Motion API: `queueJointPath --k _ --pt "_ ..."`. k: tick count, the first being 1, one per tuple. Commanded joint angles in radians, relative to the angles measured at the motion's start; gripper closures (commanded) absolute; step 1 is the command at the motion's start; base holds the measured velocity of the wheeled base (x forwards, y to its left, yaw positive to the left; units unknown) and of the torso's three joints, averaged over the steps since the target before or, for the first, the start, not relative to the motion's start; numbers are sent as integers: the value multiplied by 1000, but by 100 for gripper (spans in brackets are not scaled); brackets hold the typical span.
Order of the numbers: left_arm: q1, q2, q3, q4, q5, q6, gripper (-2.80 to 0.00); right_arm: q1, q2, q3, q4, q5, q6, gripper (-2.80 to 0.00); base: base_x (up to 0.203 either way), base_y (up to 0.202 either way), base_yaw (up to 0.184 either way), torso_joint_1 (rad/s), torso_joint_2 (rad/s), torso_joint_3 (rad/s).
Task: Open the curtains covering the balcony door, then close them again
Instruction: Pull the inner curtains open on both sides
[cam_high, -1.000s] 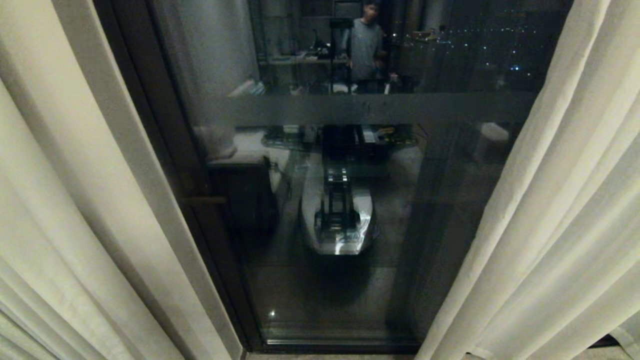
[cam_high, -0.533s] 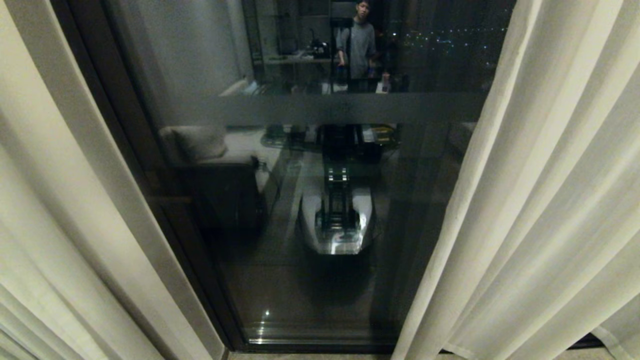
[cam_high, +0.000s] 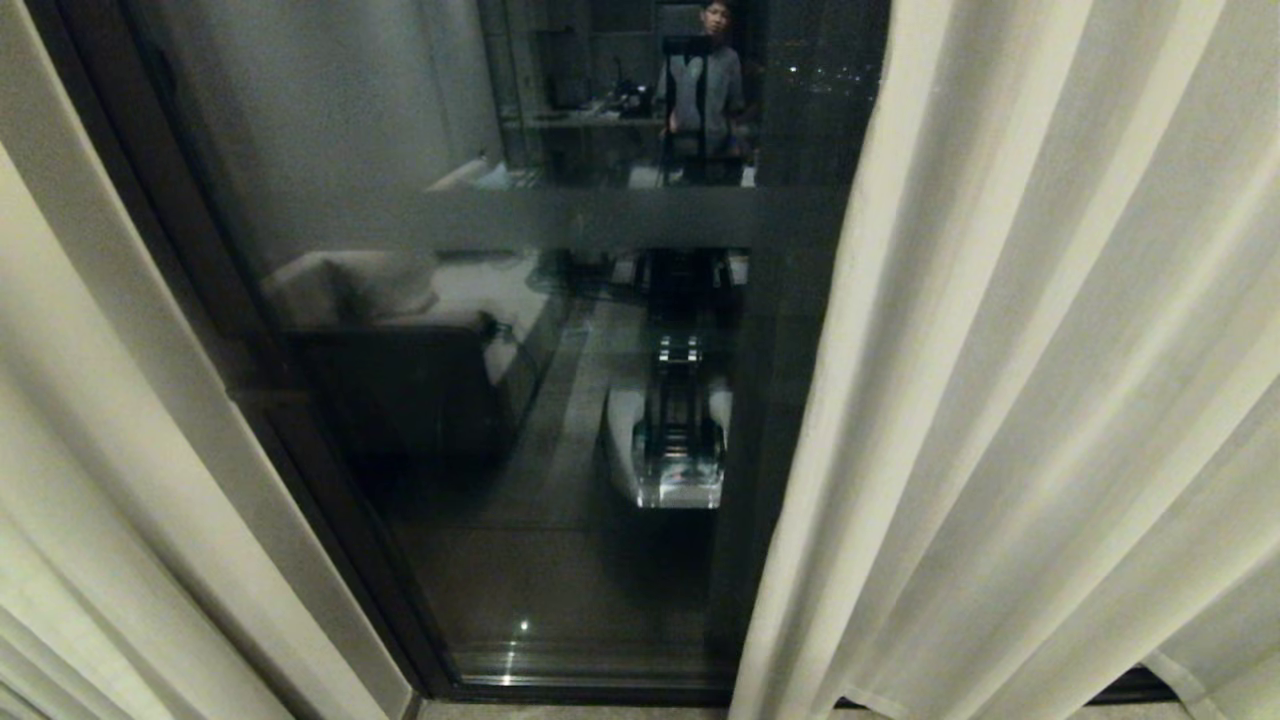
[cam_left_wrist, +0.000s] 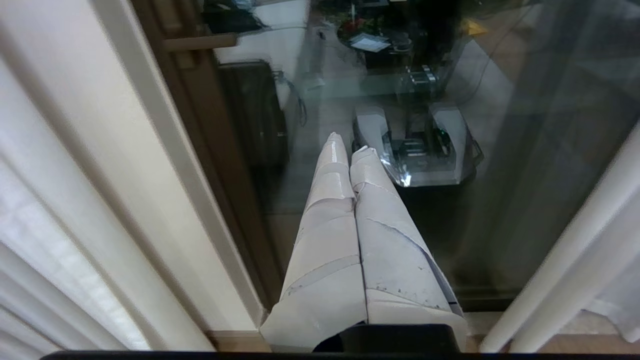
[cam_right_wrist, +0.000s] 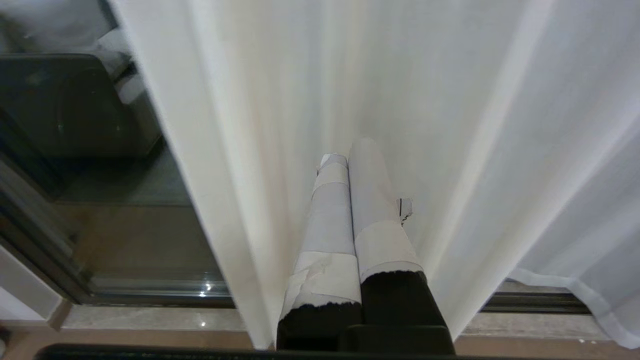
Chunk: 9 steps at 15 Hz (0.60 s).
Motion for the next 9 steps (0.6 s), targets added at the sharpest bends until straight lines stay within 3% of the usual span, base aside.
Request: queueJointPath --k 1,9 --pt "0 -2 0 0 0 0 0 1 0 0 0 0 0 0 0 -192 1 -2 2 1" --pt "0 -2 0 0 3 -1 0 1 2 0 0 0 0 0 0 -172 3 6 2 1"
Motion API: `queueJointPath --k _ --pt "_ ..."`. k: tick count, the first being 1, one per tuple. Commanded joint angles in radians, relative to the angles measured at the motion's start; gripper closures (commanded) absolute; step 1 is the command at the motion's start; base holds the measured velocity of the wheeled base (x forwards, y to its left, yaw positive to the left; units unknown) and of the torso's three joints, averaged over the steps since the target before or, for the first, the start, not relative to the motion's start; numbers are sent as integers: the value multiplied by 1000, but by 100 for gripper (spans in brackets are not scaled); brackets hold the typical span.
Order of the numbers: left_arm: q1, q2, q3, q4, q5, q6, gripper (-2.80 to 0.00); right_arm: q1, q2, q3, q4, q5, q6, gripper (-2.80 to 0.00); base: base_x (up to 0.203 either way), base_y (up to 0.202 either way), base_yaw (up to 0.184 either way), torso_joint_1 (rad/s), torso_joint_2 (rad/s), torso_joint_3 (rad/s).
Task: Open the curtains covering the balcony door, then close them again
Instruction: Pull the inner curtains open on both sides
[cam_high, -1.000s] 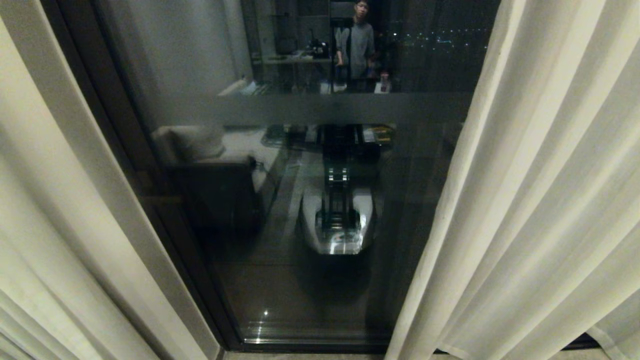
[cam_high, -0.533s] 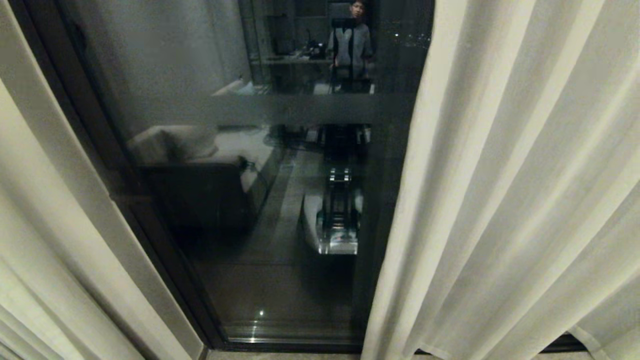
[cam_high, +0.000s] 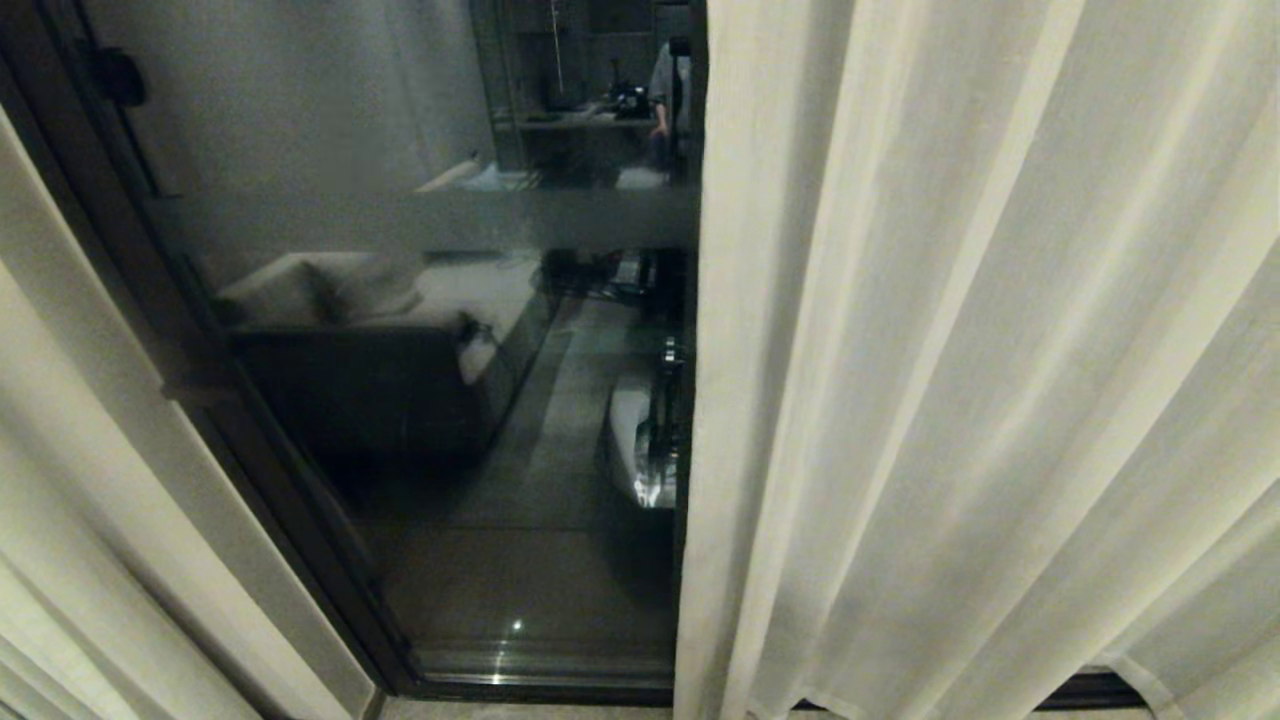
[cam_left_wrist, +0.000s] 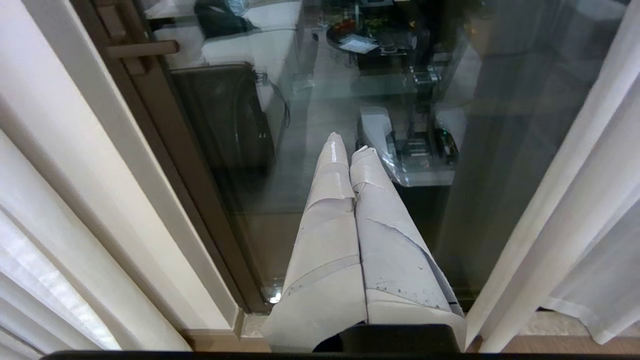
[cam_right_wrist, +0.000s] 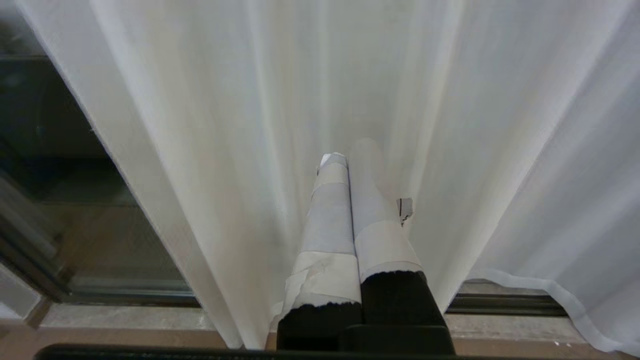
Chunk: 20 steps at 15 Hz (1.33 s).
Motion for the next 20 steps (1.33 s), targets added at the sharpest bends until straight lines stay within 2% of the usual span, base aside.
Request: queueJointPath --k 1,5,8,9,20 --pt "0 -2 0 0 0 0 0 0 0 0 0 0 0 0 0 0 0 0 0 0" --pt "0 -2 0 0 0 0 0 1 1 0 0 0 0 0 0 0 0 0 0 0" --pt "0 -2 0 0 0 0 0 1 1 -1 8 13 -69 0 0 0 0 0 0 0" --pt "0 -2 0 0 0 -1 0 1 1 0 5 15 -48 0 0 0 0 0 0 0" --pt "0 -2 0 0 1 -1 0 1 2 0 5 9 -44 0 0 0 0 0 0 0"
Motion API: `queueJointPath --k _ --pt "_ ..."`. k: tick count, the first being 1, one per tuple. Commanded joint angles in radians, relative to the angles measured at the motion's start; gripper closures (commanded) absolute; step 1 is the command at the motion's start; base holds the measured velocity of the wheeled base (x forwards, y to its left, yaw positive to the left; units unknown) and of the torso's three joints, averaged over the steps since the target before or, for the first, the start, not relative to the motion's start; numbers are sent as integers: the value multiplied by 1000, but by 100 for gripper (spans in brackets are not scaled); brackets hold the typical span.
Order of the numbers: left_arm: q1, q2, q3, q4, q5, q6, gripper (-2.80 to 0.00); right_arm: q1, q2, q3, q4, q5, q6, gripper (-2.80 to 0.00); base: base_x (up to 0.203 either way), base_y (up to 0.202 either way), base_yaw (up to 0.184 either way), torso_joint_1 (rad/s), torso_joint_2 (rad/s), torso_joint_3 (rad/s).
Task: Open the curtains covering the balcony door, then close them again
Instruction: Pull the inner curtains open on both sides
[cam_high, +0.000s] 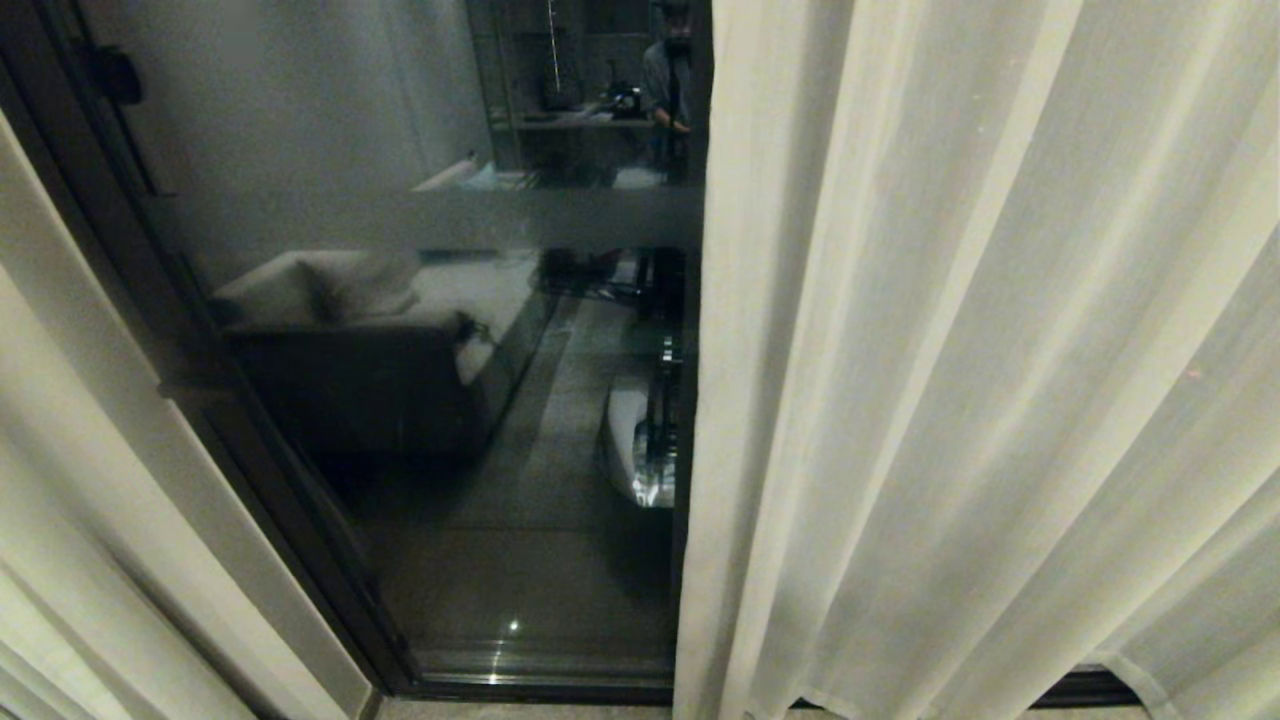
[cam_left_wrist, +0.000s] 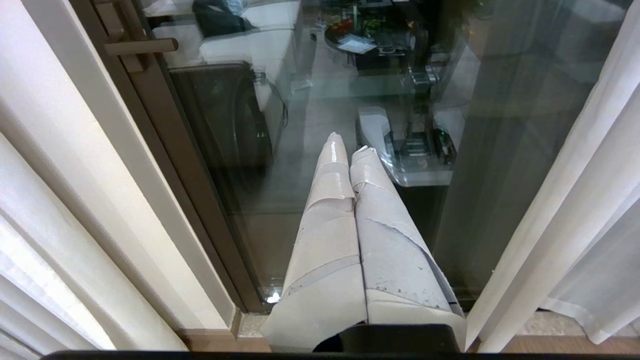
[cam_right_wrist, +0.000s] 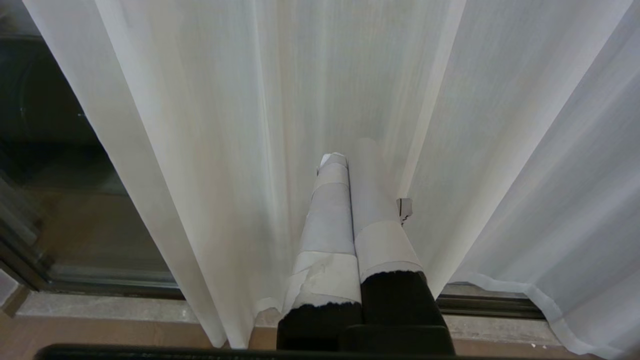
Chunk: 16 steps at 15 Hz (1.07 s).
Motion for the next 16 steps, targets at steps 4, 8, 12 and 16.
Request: queueJointPath --k 4,8,12,16 --pt "0 -1 0 0 0 0 0 0 0 -4 6 4 -56 0 0 0 0 0 0 0" --pt "0 -1 0 0 0 0 0 1 101 -197 48 45 -104 0 0 0 0 0 0 0" --pt "0 -1 0 0 1 0 0 73 355 -396 27 53 -107 0 0 0 0 0 0 0" --pt "0 -1 0 0 0 0 0 213 714 -582 -131 83 -102 0 0 0 0 0 0 0"
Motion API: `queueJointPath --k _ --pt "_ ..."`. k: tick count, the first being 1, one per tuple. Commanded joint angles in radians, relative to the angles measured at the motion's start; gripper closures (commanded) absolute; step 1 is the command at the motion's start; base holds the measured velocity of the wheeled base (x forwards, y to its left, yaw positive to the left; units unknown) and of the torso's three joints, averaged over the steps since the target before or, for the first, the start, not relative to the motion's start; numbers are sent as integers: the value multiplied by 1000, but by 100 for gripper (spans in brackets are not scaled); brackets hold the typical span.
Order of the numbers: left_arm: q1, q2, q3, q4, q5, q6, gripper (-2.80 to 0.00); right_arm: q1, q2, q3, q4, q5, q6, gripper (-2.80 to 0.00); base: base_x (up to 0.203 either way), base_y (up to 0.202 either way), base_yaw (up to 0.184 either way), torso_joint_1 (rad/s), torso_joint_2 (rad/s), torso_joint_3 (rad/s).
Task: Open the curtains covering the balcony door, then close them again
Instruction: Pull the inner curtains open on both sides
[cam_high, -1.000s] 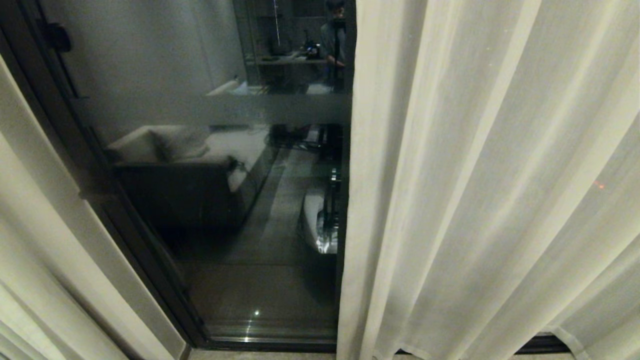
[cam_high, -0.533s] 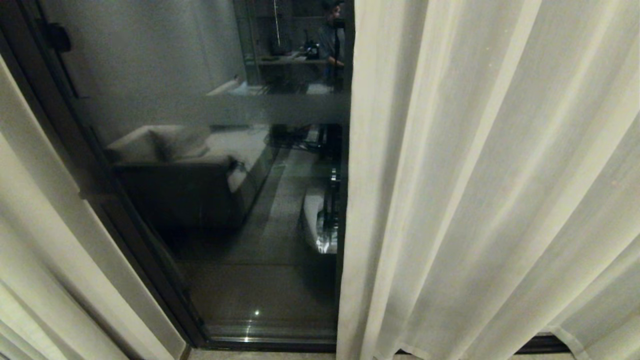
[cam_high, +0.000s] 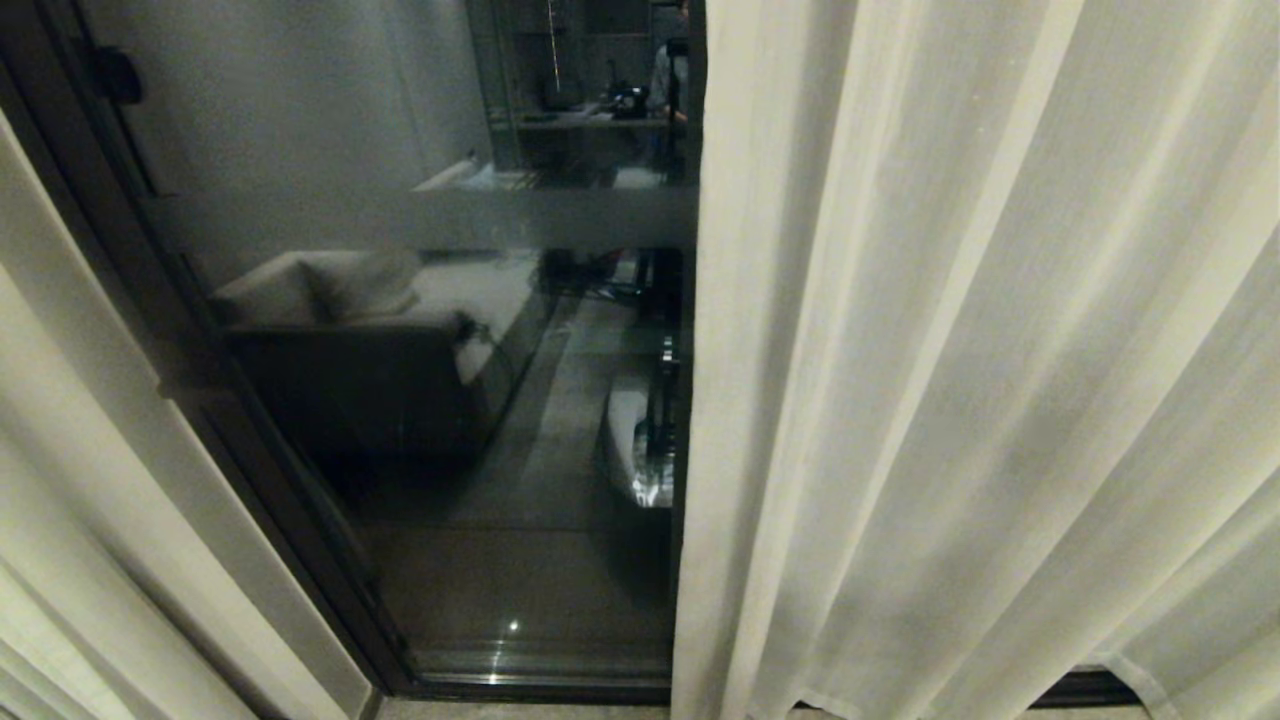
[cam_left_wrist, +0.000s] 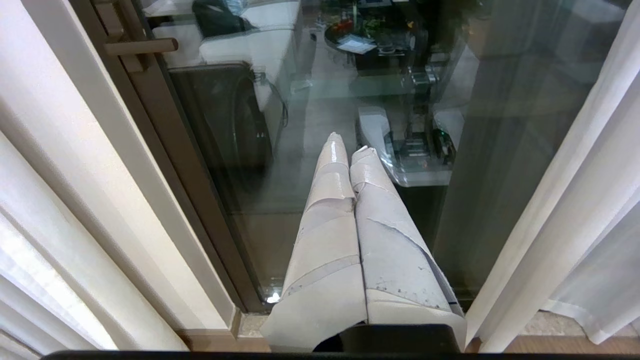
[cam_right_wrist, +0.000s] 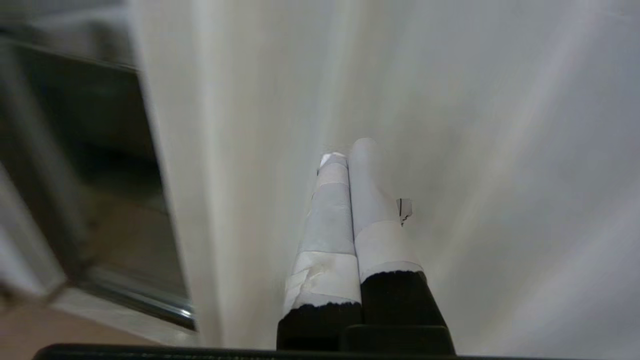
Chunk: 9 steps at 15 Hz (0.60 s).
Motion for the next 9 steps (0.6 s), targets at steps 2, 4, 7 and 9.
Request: queueJointPath --k 2,4,7,9 --pt "0 -1 0 0 1 0 0 104 405 -182 -138 65 3 0 0 0 0 0 0 0" --pt "0 -1 0 0 0 0 0 175 563 -267 -233 125 4 0 0 0 0 0 0 0" --pt "0 -1 0 0 1 0 0 241 767 -395 -347 172 16 -280 0 0 0 0 0 0" --pt "0 -1 0 0 0 0 0 261 875 -488 -370 187 22 -280 0 0 0 0 0 0"
